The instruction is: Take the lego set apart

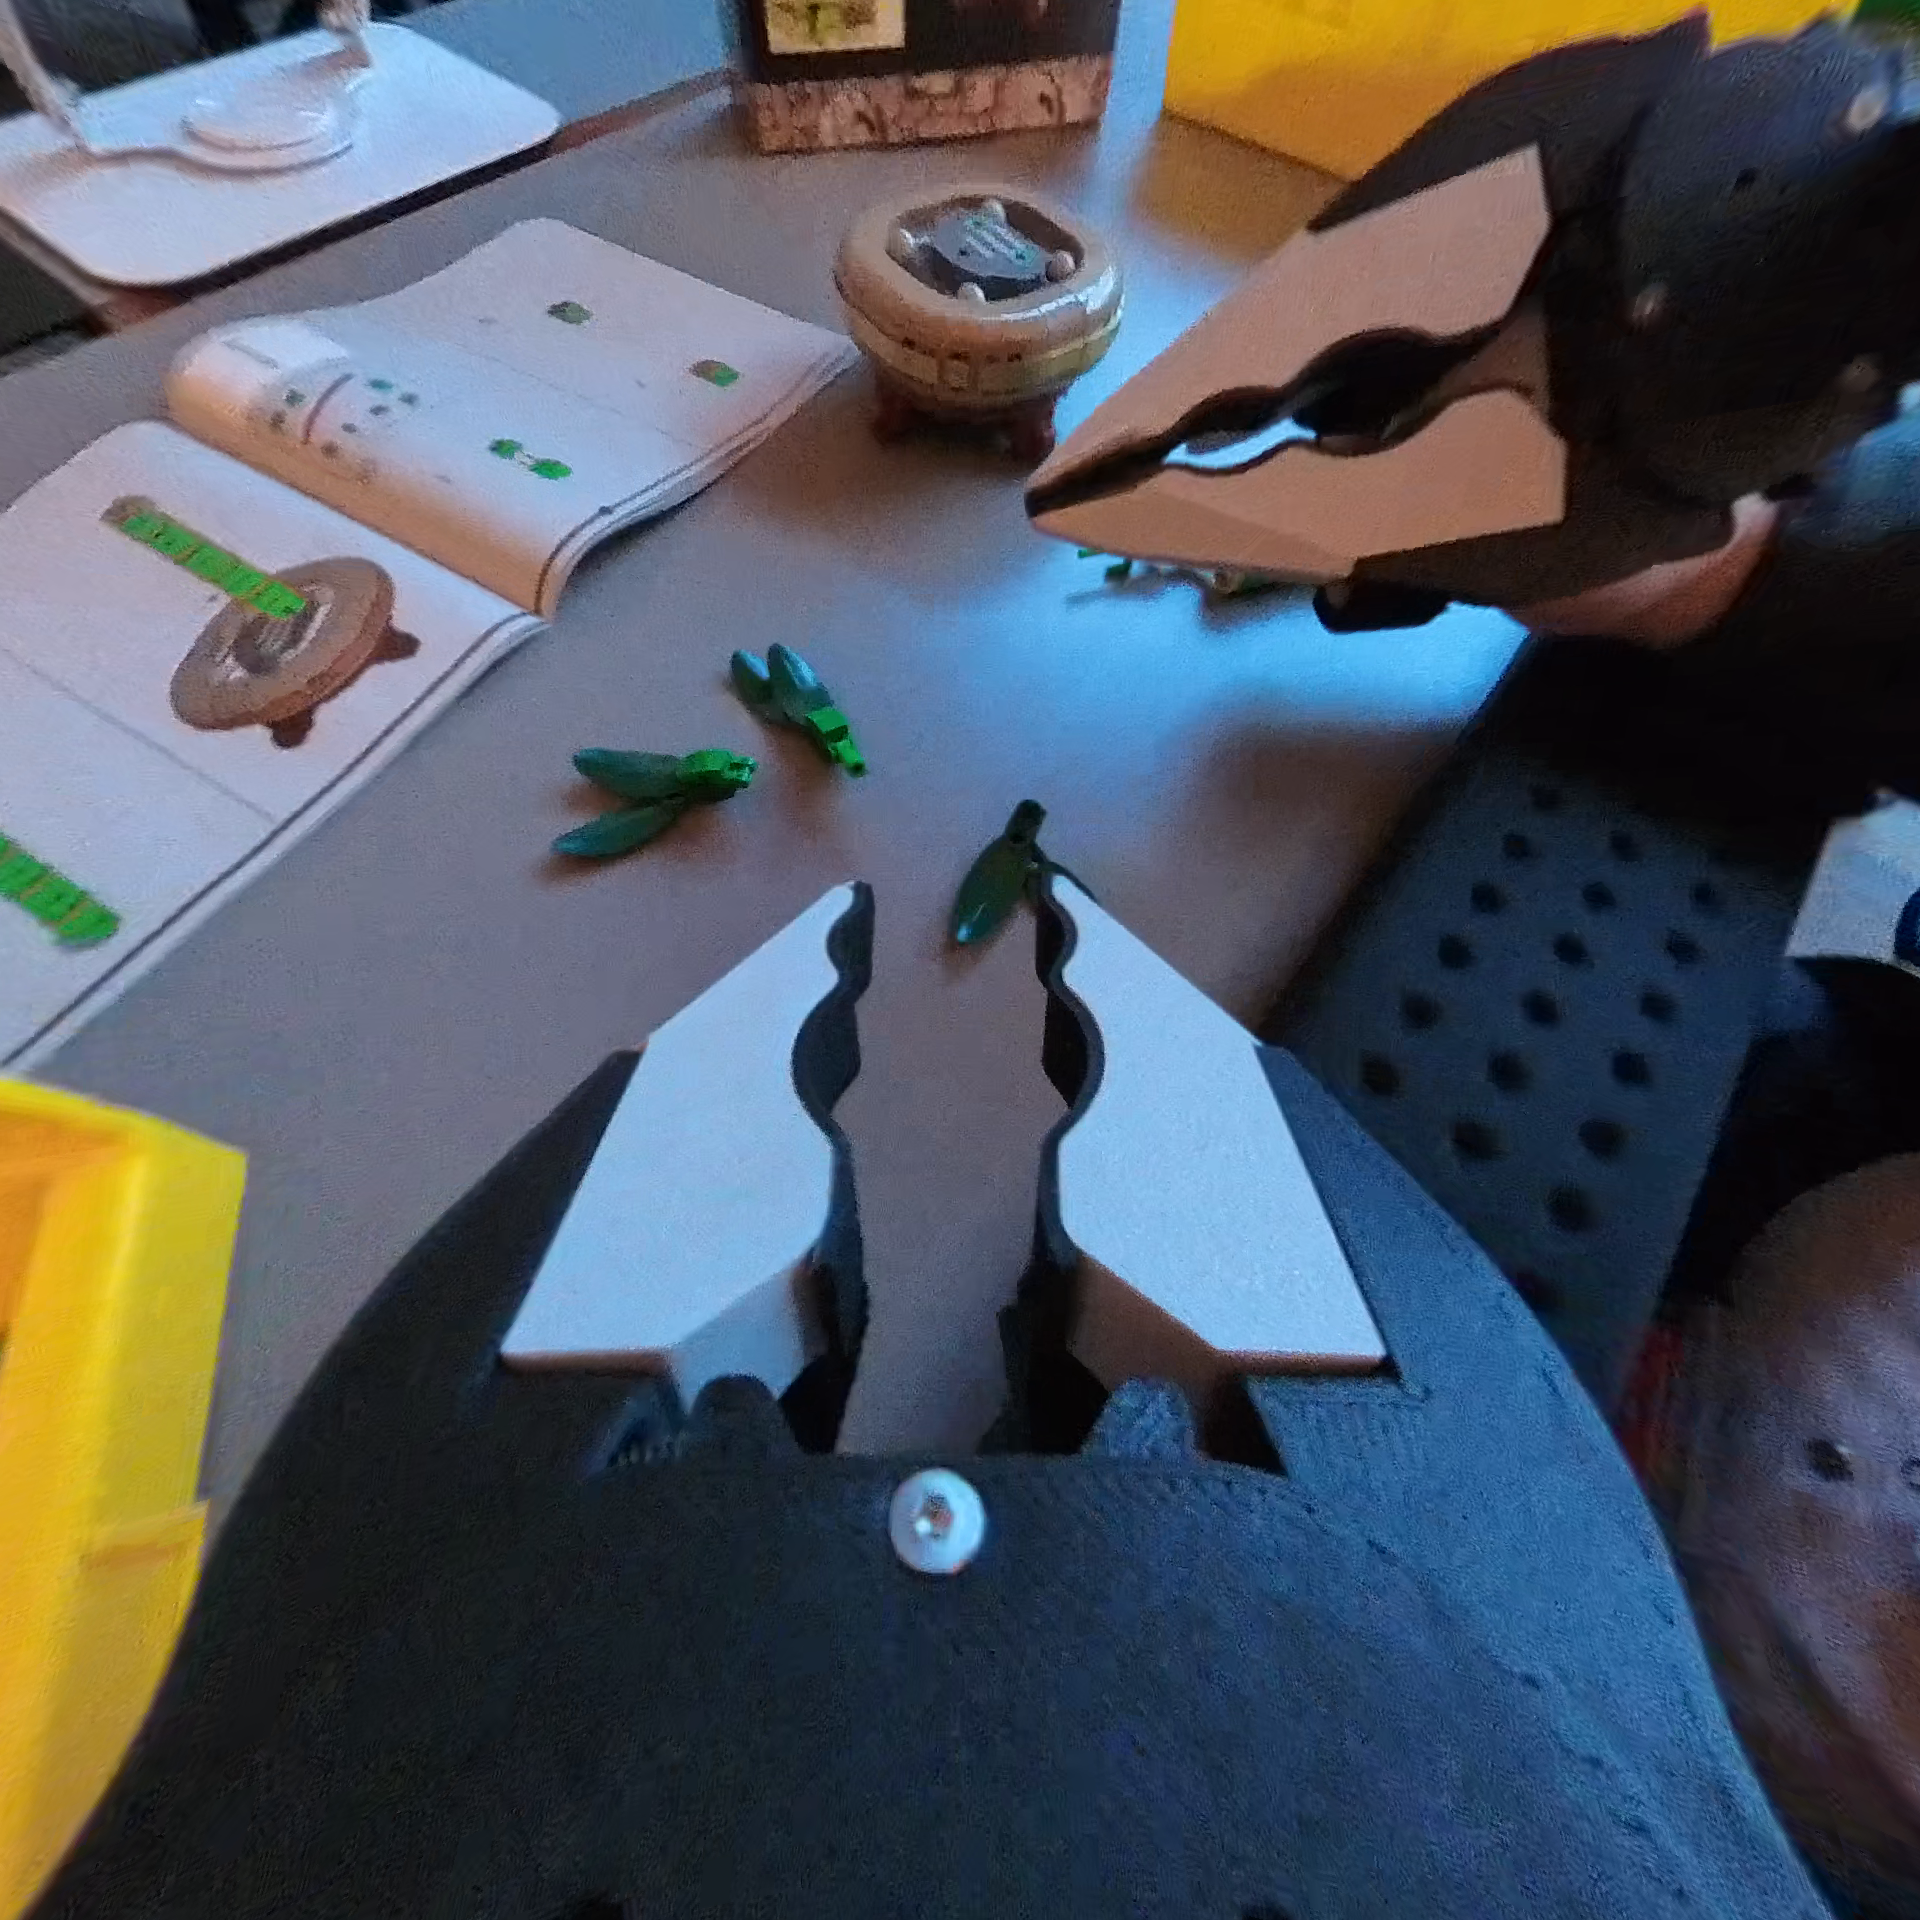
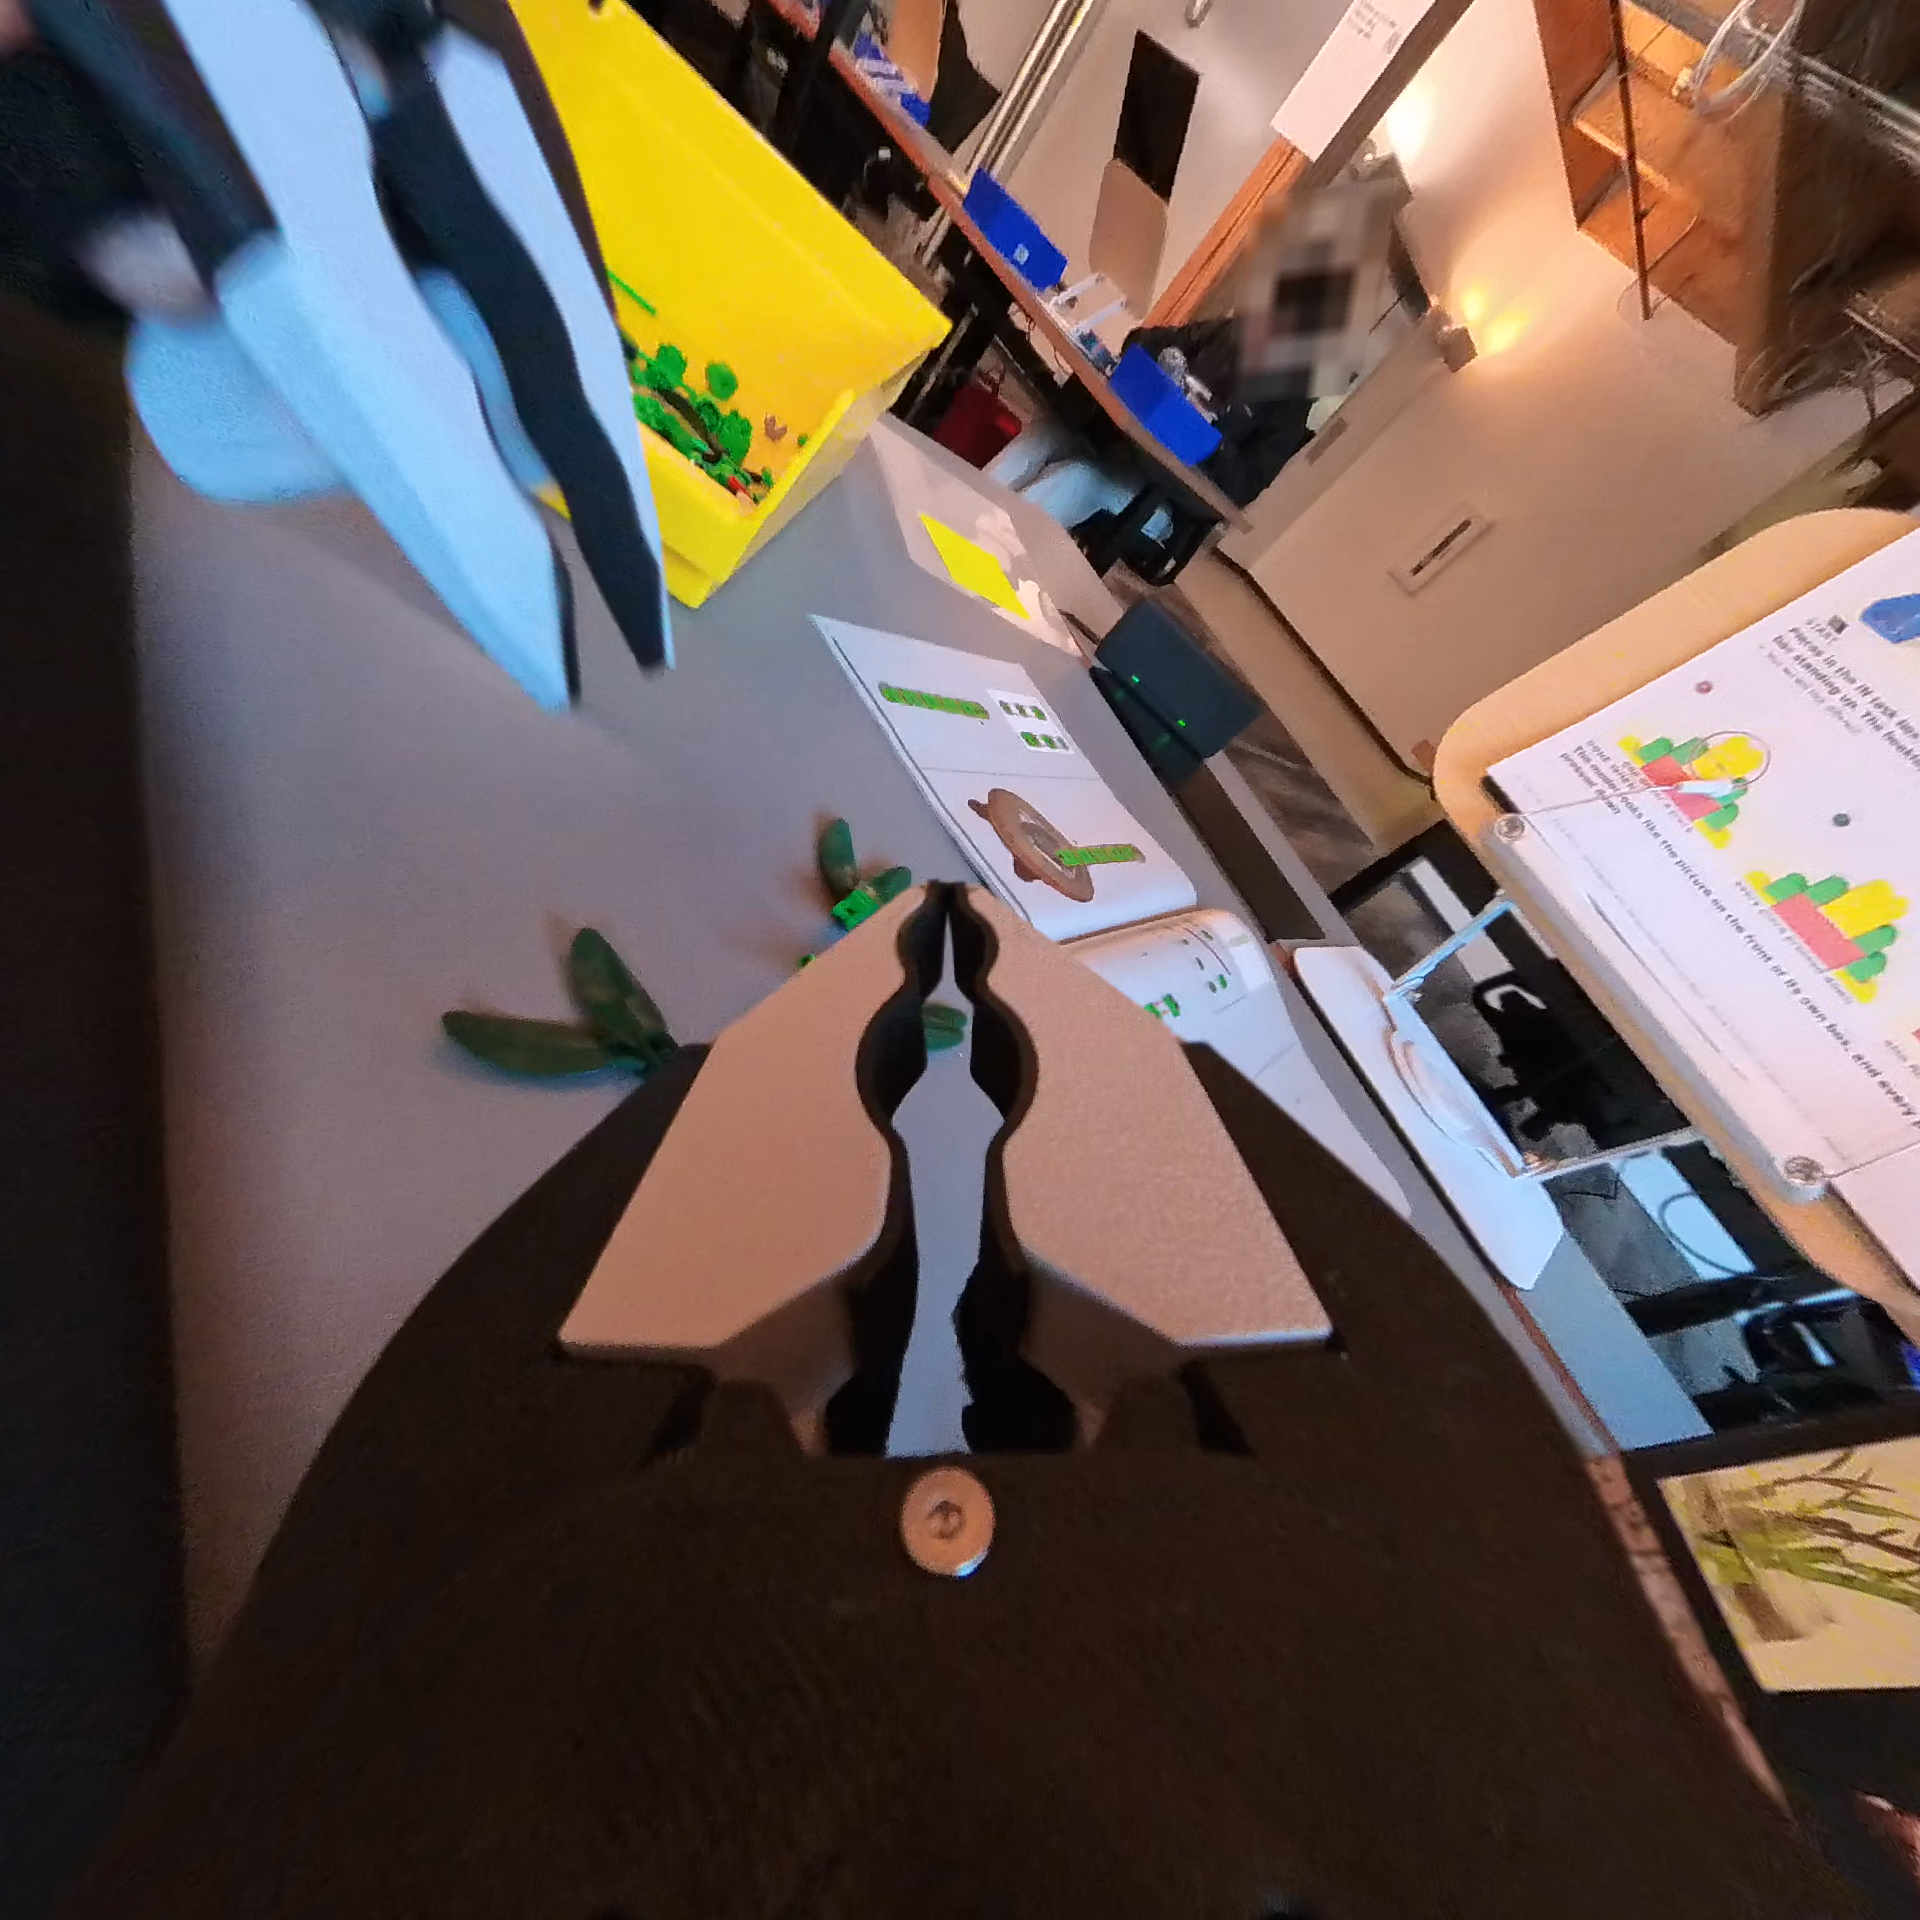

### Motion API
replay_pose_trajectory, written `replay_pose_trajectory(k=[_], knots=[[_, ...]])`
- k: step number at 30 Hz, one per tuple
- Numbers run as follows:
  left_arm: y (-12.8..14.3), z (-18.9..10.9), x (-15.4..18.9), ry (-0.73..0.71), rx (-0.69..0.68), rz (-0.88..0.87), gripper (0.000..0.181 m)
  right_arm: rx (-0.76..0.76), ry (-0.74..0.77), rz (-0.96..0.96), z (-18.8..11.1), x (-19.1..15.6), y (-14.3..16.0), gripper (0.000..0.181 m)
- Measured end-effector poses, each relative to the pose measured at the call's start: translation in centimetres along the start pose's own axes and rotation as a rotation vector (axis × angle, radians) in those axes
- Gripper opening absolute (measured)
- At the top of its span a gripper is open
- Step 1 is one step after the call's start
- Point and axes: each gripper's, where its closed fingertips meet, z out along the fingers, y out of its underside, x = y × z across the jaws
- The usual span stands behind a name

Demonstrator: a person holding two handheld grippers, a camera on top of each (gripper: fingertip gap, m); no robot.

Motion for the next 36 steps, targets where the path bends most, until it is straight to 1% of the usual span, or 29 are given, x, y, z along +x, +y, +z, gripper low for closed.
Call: replay_pose_trajectory(k=[2, 5, 8, 11, 12, 13, 15, 17, 19, 21, 22, 24, 27, 30, 31, 33, 35, 36], knots=[[0.3, 2.4, 0.6, 0.031, -0.046, 0.062, 0.031, -0.017, -0.001, 0.044, 0.0, 0.1, 0.3, 0.000], [1.0, 5.2, 1.4, 0.118, -0.158, 0.126, 0.031, -0.029, 0.004, 0.124, 0.1, 0.8, 0.9, 0.000], [1.9, 7.1, 1.3, 0.158, -0.258, 0.218, 0.028, -0.015, -0.021, 0.234, -0.2, 1.4, 1.0, 0.000], [2.8, 8.1, 1.9, 0.222, -0.315, 0.231, 0.024, 0.020, -0.024, 0.308, -1.0, 2.1, 1.0, 0.000], [2.7, 8.5, 1.7, 0.216, -0.309, 0.234, 0.016, 0.031, -0.026, 0.328, -1.2, 2.4, 1.0, 0.000], [2.5, 8.6, 1.8, 0.218, -0.289, 0.241, 0.006, 0.039, -0.031, 0.349, -1.3, 2.5, 1.0, 0.000], [1.7, 8.8, 2.1, 0.240, -0.238, 0.221, 0.006, 0.049, -0.052, 0.389, -1.5, 2.7, 1.1, 0.000], [0.2, 8.6, 2.6, 0.269, -0.141, 0.159, 0.006, 0.041, -0.077, 0.432, -1.4, 2.6, 1.4, 0.000], [-2.7, 7.6, 3.1, 0.316, 0.032, 0.068, 0.006, 0.030, -0.116, 0.494, -1.3, 2.3, 1.6, 0.001], [-5.7, 5.6, 4.3, 0.425, 0.226, -0.008, 0.006, 0.070, -0.182, 0.592, -1.4, 1.9, 0.9, 0.010], [-6.7, 4.6, 4.7, 0.466, 0.302, -0.021, 0.006, 0.092, -0.216, 0.660, -1.5, 1.9, 0.6, 0.016], [-7.9, 3.4, 4.9, 0.502, 0.394, -0.035, 0.005, 0.164, -0.316, 0.826, -2.0, 1.8, -0.5, 0.023], [-8.9, 2.0, 5.3, 0.602, 0.474, -0.104, 0.005, 0.362, -0.549, 1.131, -3.6, 2.1, -3.4, 0.020], [-9.3, 1.5, 5.3, 0.678, 0.503, -0.189, 0.005, 0.469, -0.656, 1.310, -4.5, 3.2, -4.2, 0.019], [-9.5, 1.4, 5.3, 0.699, 0.507, -0.217, 0.005, 0.481, -0.666, 1.332, -4.6, 3.4, -4.2, 0.019], [-9.5, 1.8, 4.6, 0.668, 0.504, -0.264, 0.005, 0.472, -0.670, 1.341, -4.5, 3.3, -4.1, 0.021], [-9.5, 2.2, 3.6, 0.601, 0.508, -0.279, 0.005, 0.412, -0.665, 1.330, -3.9, 2.4, -3.7, 0.027], [-9.7, 1.9, 3.5, 0.597, 0.530, -0.276, 0.005, 0.381, -0.678, 1.331, -3.5, 1.7, -3.7, 0.031]])
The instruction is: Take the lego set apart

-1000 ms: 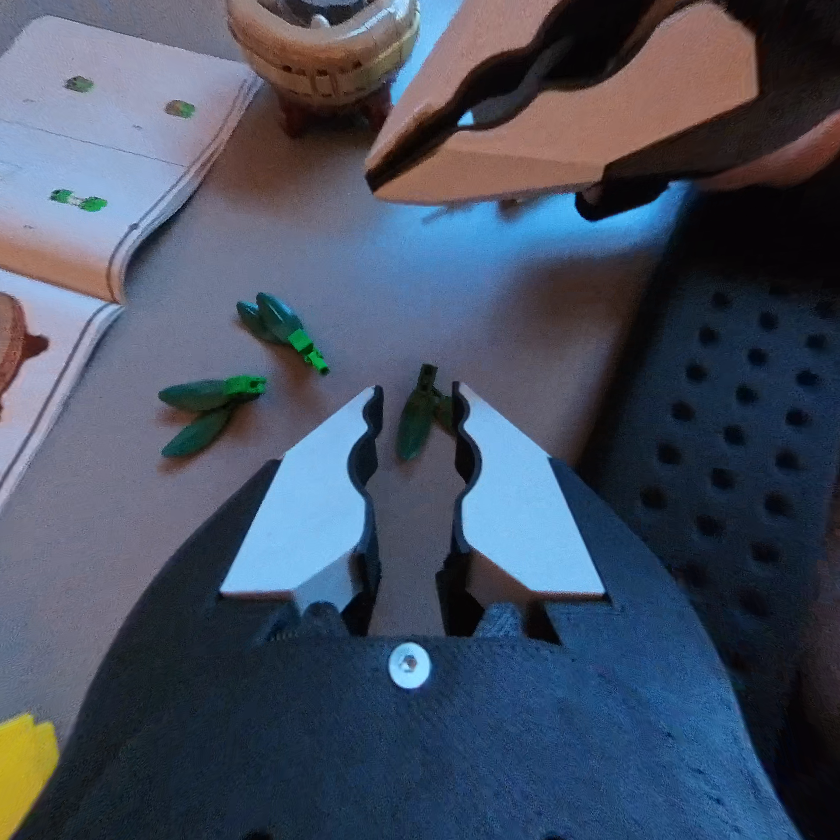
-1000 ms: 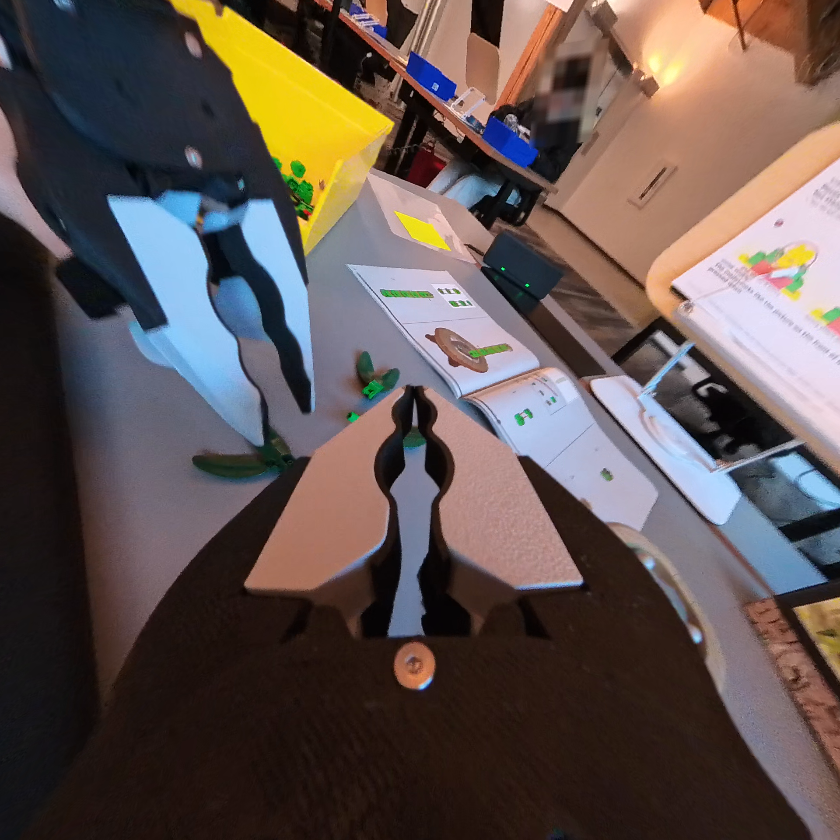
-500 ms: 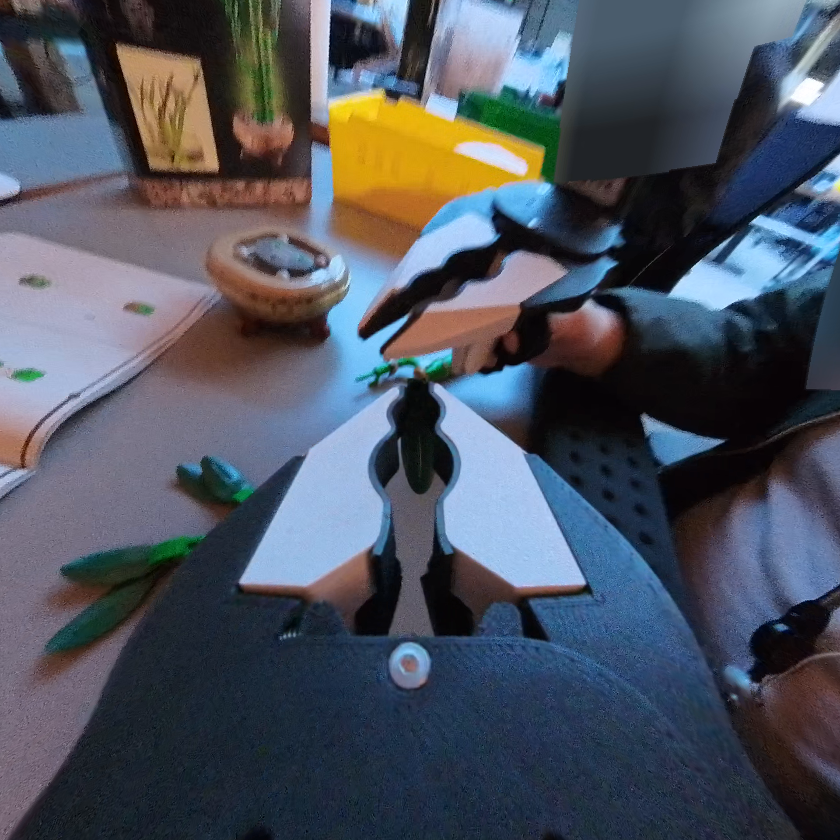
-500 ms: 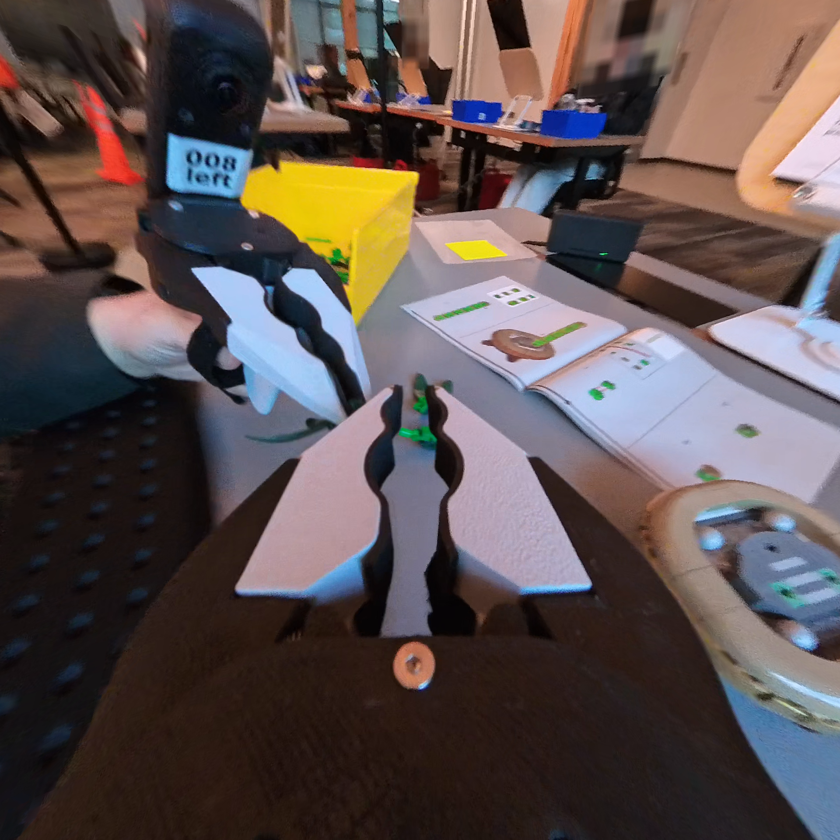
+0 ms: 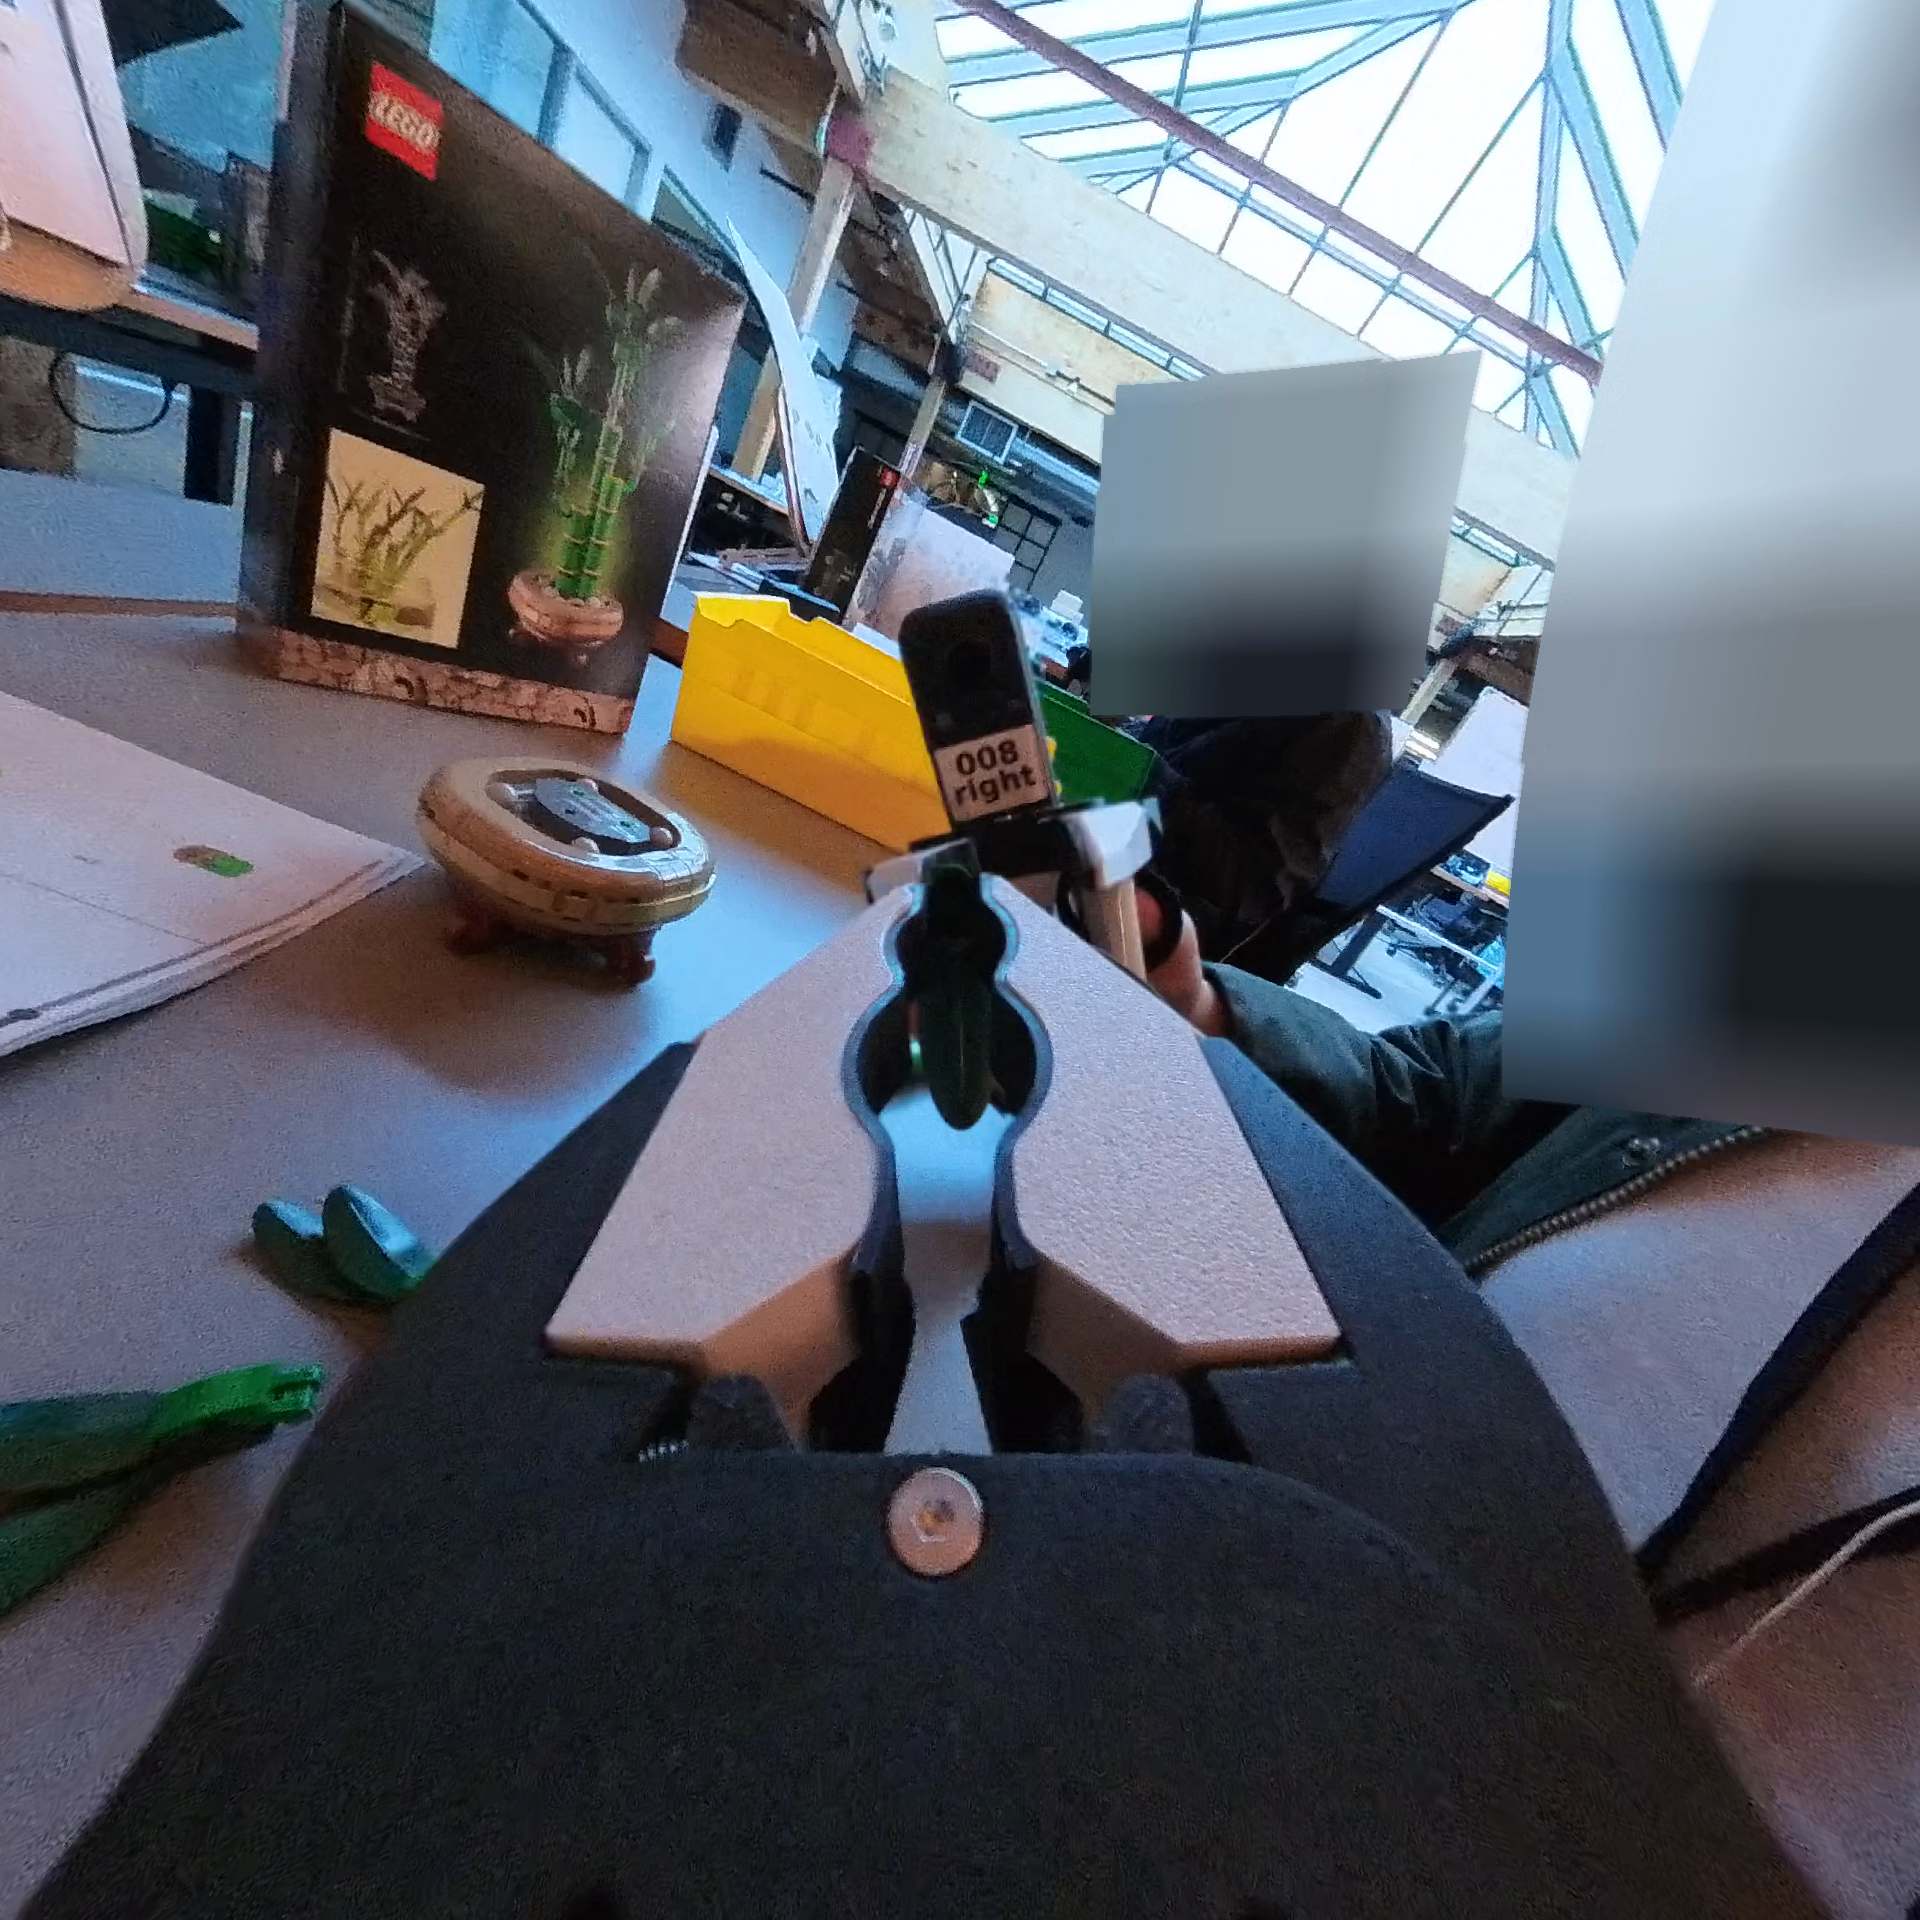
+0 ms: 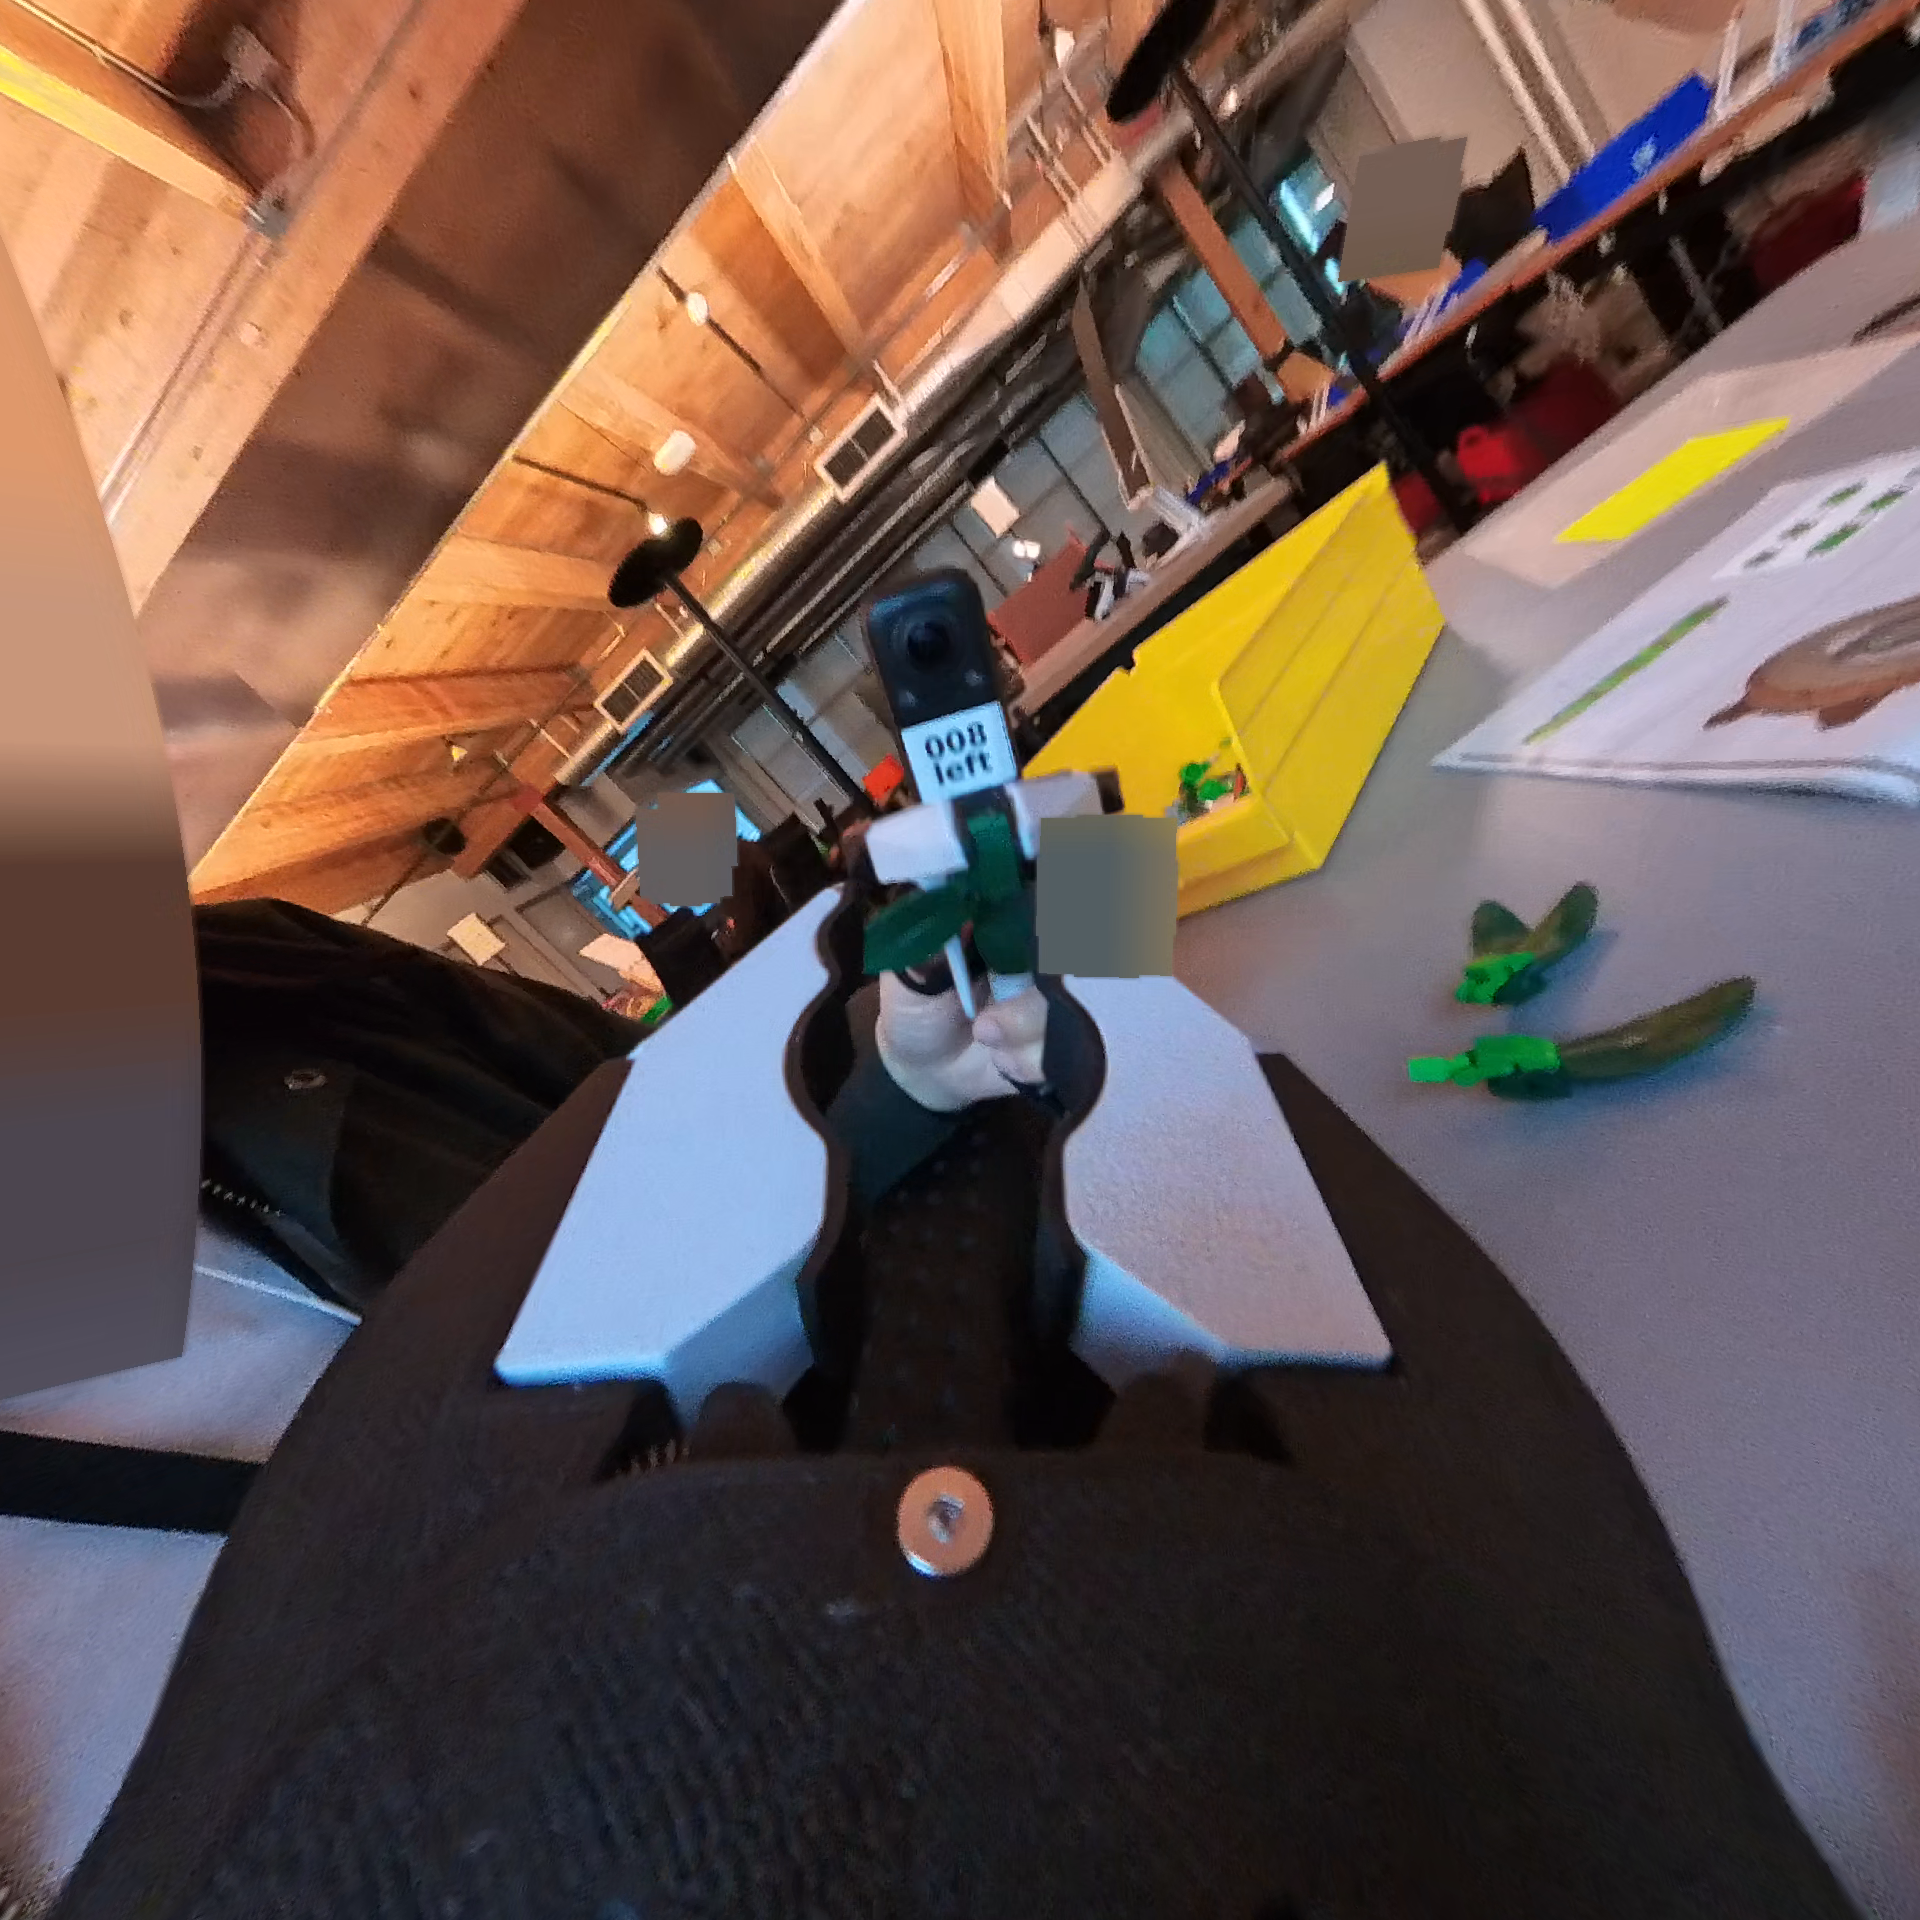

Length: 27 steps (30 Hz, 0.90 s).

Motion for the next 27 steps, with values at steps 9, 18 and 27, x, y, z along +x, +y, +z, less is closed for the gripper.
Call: replay_pose_trajectory(k=[9, 18, 27], knots=[[-0.1, -0.1, 0.0, -0.056, -0.022, 0.149, 0.005, -0.133, -0.159, 0.327, 2.3, -0.8, 3.6, 0.034], [0.1, -0.7, -0.2, -0.110, -0.046, 0.263, 0.005, -0.090, -0.272, 0.464, 2.3, -2.1, 2.7, 0.039], [2.3, -0.1, -2.0, -0.235, -0.189, 0.319, 0.011, -0.175, 0.095, 0.250, 1.7, 2.6, 4.1, 0.013]])
